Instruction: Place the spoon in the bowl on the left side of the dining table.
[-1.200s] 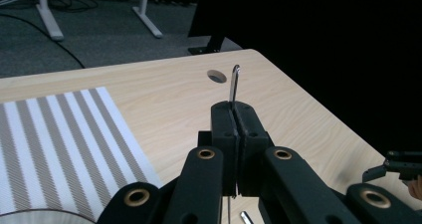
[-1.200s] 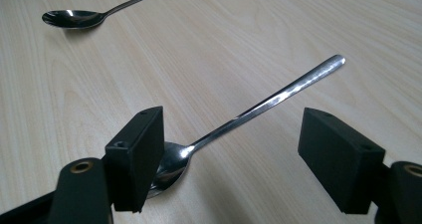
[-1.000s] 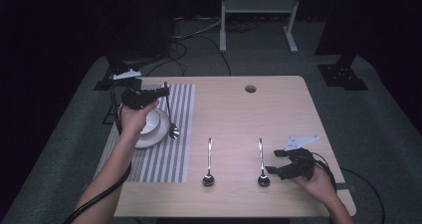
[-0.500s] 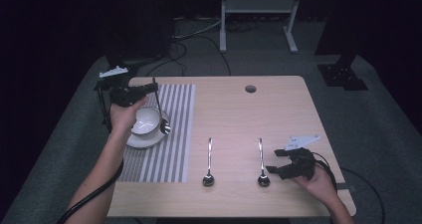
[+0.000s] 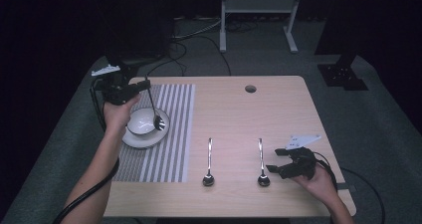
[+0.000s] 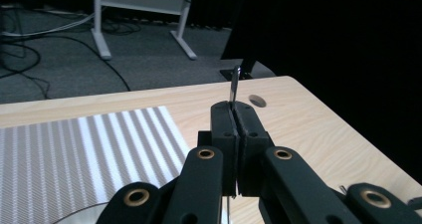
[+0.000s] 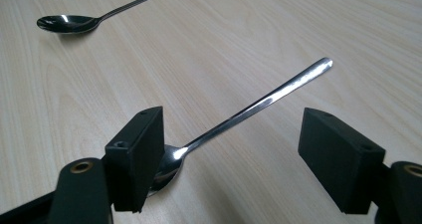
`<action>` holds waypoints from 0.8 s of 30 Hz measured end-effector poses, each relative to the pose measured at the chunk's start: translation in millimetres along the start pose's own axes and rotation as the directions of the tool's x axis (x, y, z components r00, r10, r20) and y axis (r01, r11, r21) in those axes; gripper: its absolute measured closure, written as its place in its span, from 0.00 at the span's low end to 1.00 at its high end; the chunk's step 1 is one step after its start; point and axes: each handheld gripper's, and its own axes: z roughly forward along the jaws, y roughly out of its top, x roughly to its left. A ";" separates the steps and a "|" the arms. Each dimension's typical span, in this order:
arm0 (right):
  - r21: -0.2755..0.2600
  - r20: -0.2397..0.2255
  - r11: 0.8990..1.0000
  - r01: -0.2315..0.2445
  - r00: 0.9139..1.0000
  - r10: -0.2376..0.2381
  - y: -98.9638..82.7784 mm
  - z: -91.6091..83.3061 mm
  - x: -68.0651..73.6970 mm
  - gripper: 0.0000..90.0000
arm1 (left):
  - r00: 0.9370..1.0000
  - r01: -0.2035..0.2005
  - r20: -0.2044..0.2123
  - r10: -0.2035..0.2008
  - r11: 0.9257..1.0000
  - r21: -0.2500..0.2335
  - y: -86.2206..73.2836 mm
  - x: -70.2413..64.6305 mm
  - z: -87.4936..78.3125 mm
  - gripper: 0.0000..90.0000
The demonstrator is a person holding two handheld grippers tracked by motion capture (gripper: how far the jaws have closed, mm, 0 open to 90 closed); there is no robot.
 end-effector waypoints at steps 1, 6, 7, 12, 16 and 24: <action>0.000 0.002 1.000 -0.005 1.000 0.005 -0.4 -0.9 -0.2 0.28 | 1.000 0.004 -0.004 -0.004 1.000 -0.001 -0.2 1.8 -1.0 0.99; -0.002 0.003 1.000 -0.006 1.000 0.006 -0.5 -1.0 -0.5 0.28 | 1.000 0.016 -0.023 -0.016 1.000 -0.010 0.7 7.9 -5.7 0.99; -0.003 0.002 1.000 -0.001 1.000 0.001 0.1 -0.8 -0.2 0.28 | 0.999 0.018 -0.026 -0.018 1.000 -0.015 1.3 9.3 -7.1 0.99; -0.003 0.002 1.000 -0.004 1.000 0.004 0.9 -0.9 0.1 0.28 | 0.999 0.023 -0.044 -0.024 0.999 -0.023 3.4 14.3 -11.9 0.99; -0.004 0.002 1.000 -0.005 1.000 0.005 0.4 -1.5 -0.5 0.28 | 0.998 0.028 -0.052 -0.029 0.999 -0.026 3.3 17.7 -13.6 0.99; -0.005 0.000 1.000 -0.006 1.000 0.006 -0.1 -2.2 -0.4 0.28 | 0.996 0.053 -0.071 -0.056 0.998 -0.046 0.5 29.3 -18.7 0.99</action>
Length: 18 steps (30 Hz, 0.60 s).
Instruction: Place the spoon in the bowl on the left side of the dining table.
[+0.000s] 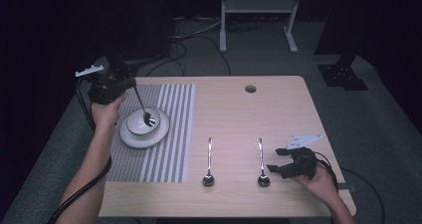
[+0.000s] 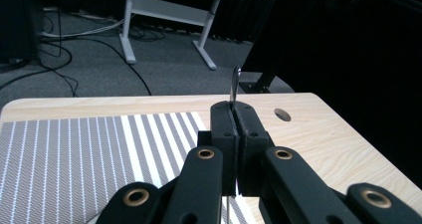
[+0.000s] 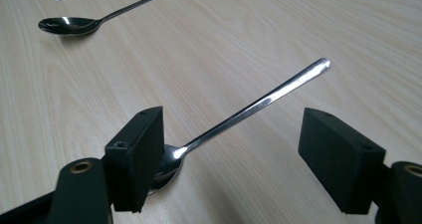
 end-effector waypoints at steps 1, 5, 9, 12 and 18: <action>-0.001 0.000 1.000 -0.001 1.000 0.001 0.0 0.0 -0.1 0.28 | 1.000 0.003 -0.005 -0.003 1.000 -0.010 -0.7 1.9 -1.3 0.99; 0.003 0.000 1.000 -0.001 1.000 0.001 0.2 0.1 -0.3 0.28 | 1.000 0.008 -0.016 -0.009 1.000 -0.014 -1.2 5.4 -3.1 0.99; 0.002 -0.002 1.000 -0.001 1.000 0.001 0.0 0.5 -0.7 0.28 | 0.999 0.010 -0.035 -0.010 1.000 -0.011 -3.4 9.6 -4.1 0.99; 0.000 -0.003 1.000 -0.003 1.000 0.003 -0.1 0.3 -1.1 0.28 | 0.998 0.020 -0.054 -0.020 1.000 -0.008 -6.3 14.4 -4.5 0.99; 0.004 -0.008 1.000 -0.002 1.000 0.002 -1.6 1.8 -0.7 0.28 | 0.995 0.047 -0.092 -0.048 0.999 -0.010 -15.4 24.7 -6.0 0.99</action>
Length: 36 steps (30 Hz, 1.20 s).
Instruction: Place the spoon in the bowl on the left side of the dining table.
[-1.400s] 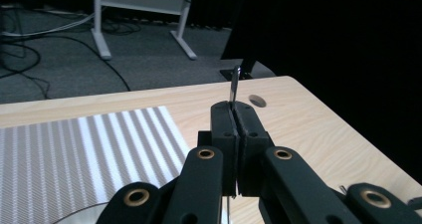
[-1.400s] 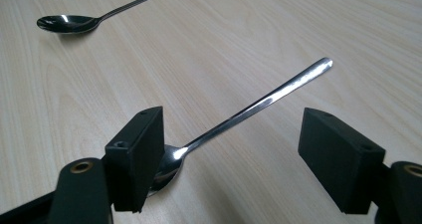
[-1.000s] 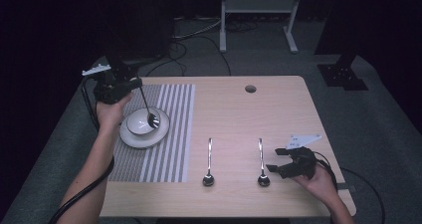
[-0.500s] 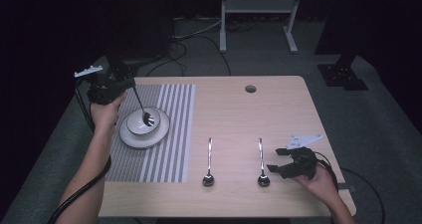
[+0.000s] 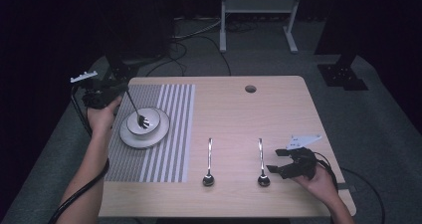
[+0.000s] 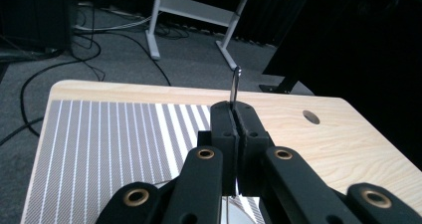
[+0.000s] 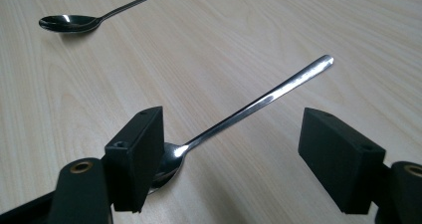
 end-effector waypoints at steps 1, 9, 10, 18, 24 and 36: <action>0.001 -0.001 1.000 0.001 1.000 -0.001 -0.2 0.2 0.1 0.28 | 1.000 0.005 -0.006 -0.005 1.000 -0.001 -2.8 3.1 0.0 0.99; 0.006 0.000 1.000 0.003 1.000 -0.003 1.1 1.5 1.0 0.28 | 1.000 0.019 -0.025 -0.019 1.000 -0.002 -9.2 12.2 -1.4 0.99; 0.007 0.000 1.000 0.006 1.000 -0.006 1.6 1.7 0.7 0.28 | 0.999 0.022 -0.029 -0.022 1.000 0.002 -10.3 13.4 -1.2 0.99; 0.006 0.004 1.000 0.004 1.000 -0.004 1.0 0.9 0.1 0.28 | 0.998 0.030 -0.059 -0.029 0.999 0.014 -19.3 21.3 1.4 0.99; 0.003 0.006 1.000 0.002 1.000 -0.002 0.3 -0.5 -0.2 0.28 | 0.997 0.029 -0.069 -0.028 1.000 0.012 -25.9 23.9 2.8 0.99; 0.004 0.005 1.000 0.003 1.000 -0.003 0.9 0.1 0.3 0.28 | 0.995 0.054 -0.086 -0.051 0.998 0.033 -37.3 33.3 5.4 0.98</action>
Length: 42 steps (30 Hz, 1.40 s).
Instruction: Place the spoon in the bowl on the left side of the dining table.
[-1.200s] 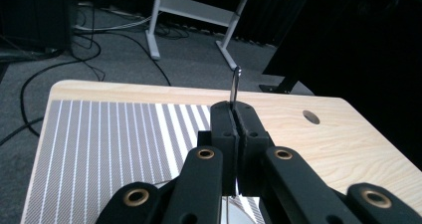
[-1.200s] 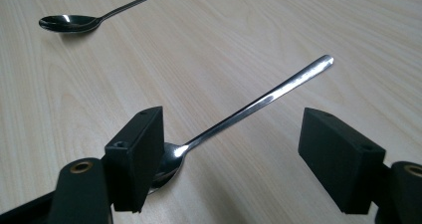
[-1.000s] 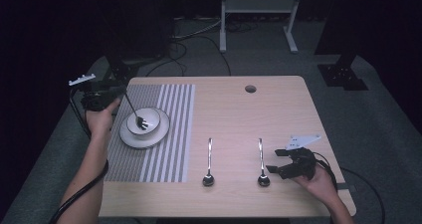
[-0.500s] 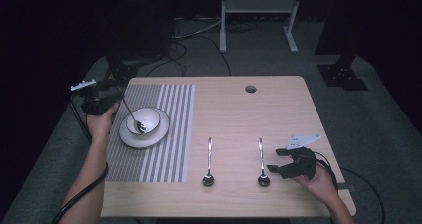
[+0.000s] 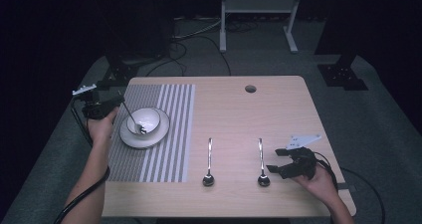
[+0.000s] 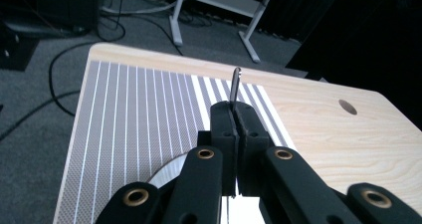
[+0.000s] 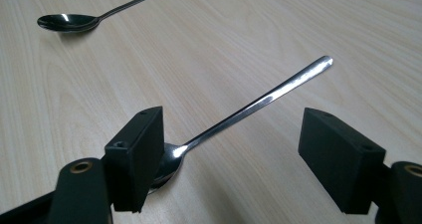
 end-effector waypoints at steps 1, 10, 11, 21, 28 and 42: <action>0.001 0.000 1.000 0.001 1.000 -0.001 0.0 0.1 0.0 0.28 | 1.000 0.004 -0.001 -0.004 1.000 -0.001 -0.9 0.8 0.3 0.98; 0.000 0.005 1.000 0.002 1.000 -0.002 0.3 -0.1 0.0 0.27 | 1.000 0.012 -0.023 -0.012 1.000 0.012 -5.0 8.4 -2.5 0.96; -0.001 0.005 1.000 0.001 1.000 -0.001 0.4 -0.2 -0.1 0.27 | 1.000 0.013 -0.027 -0.013 1.000 0.014 -5.8 9.2 -2.6 0.95; -0.002 0.007 1.000 0.001 1.000 -0.001 0.7 -1.0 -0.4 0.27 | 0.999 0.020 -0.051 -0.019 0.999 0.030 -12.0 17.0 -3.7 0.91; -0.005 0.008 1.000 0.001 1.000 -0.001 0.8 -2.3 -0.6 0.27 | 0.998 0.019 -0.062 -0.016 0.999 0.037 -13.5 17.7 -4.4 0.88; -0.011 0.008 1.000 0.002 1.000 -0.002 2.2 -2.2 -1.1 0.27 | 0.997 0.010 -0.081 -0.005 0.998 0.061 -20.0 21.7 -6.7 0.76</action>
